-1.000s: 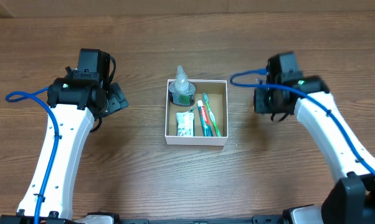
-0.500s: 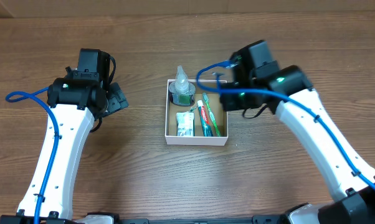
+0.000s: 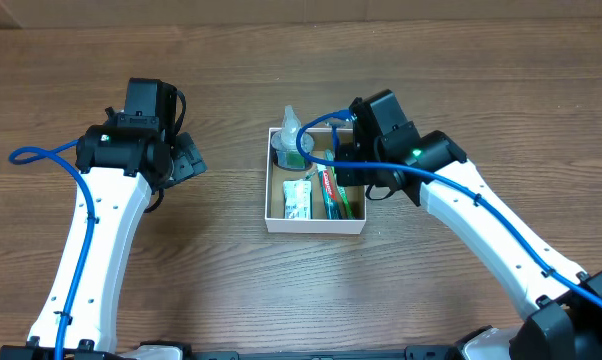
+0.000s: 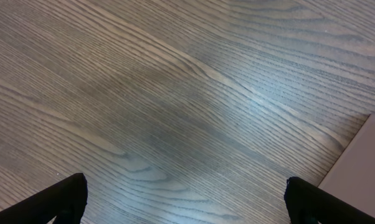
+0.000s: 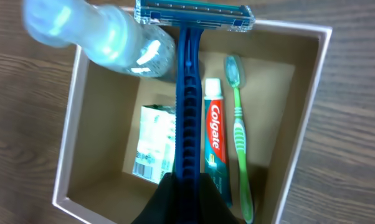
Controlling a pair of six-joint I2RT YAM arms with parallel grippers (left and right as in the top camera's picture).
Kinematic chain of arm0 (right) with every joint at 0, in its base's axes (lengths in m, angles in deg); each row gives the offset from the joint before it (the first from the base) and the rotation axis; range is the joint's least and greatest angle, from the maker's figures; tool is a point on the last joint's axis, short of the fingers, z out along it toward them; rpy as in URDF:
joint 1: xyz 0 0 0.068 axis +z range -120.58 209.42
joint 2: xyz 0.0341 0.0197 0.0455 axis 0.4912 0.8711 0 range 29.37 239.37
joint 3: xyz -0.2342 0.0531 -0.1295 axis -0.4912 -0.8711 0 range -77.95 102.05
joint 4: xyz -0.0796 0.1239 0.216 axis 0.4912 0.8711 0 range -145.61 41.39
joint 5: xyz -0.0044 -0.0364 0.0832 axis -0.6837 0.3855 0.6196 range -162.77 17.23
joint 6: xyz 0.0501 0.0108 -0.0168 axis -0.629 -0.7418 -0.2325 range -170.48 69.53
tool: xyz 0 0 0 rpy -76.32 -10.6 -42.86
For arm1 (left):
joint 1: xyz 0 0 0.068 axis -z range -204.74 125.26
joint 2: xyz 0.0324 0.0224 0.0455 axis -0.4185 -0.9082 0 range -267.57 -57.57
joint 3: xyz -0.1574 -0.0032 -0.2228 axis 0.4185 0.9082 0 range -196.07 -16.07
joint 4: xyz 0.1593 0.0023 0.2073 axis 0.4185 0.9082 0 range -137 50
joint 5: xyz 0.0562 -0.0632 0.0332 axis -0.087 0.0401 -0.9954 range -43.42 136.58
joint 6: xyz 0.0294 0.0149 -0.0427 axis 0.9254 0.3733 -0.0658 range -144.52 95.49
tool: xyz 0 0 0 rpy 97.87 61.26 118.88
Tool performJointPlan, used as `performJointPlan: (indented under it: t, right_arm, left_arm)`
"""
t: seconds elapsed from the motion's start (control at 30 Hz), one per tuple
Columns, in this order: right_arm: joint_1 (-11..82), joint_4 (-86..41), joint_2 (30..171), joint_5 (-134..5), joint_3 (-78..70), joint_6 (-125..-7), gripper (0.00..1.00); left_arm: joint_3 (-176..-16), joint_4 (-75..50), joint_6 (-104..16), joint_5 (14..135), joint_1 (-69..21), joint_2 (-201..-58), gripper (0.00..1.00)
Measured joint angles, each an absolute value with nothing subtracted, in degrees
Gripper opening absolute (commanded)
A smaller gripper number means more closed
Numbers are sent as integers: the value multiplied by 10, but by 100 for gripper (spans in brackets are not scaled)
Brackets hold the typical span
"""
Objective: Pack container
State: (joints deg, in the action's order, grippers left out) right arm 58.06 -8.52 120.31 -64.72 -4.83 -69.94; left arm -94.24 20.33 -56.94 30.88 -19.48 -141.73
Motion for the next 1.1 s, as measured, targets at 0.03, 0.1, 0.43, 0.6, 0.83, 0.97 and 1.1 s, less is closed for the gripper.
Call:
performJointPlan:
  t: [0.03,0.1,0.43,0.6,0.83,0.97,1.1]
  right_arm:
    - [581,-85,1203,-647,-53,-700,4]
    - [581,-85,1203,-647,-54,-700,4]
    - [581,-79,1203,-646,-54,-702,100]
    - [577,-69,1203,-647,-52,-699,100]
    - [507,-13,1173,-654,5,-691,100]
    - [465,7,1098,-665,16,-686,100]
    - [460,28,974,-692,19,-684,100]
  left_arm:
    - [-942,203,-569,309,-195,-1417,100]
    - [-942,203,-569,309,-195,-1417,100]
    - [-942,203,-569,309,-195,-1417,100]
    - [-942,203,-569,309,-195,-1417,100]
    - [-942,203,-569,309,-195,-1417,100]
    - [-942,203,-569,309,-195,-1417,100]
    - [-942,203,-569,309,-195,-1417,100]
